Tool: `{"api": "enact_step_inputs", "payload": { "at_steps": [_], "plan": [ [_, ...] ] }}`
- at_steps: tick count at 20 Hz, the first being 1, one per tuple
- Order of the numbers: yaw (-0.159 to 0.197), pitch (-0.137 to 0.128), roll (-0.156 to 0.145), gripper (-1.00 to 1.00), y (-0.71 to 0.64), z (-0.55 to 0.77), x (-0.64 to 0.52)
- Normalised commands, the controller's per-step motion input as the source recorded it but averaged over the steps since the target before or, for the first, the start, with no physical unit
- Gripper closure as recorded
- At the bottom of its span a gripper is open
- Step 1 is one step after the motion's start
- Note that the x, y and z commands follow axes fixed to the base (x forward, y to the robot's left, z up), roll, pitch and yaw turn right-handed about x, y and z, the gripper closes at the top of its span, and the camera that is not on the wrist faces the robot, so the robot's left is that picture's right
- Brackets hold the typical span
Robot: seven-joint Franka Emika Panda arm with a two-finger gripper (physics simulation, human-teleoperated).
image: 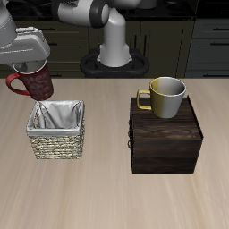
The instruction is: Place the red mug in the basket
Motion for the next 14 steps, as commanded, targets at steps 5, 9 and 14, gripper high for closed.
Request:
{"api": "enact_step_inputs", "payload": {
  "at_steps": [5,9,14],
  "plan": [
    [-0.025,0.042,-0.028,1.0,-0.18,-0.29,0.05],
    [0.014,0.059,-0.004,1.0,0.05,-0.43,0.12],
    [0.005,0.073,0.021,1.0,0.15,-0.46,0.06]
  ]
}}
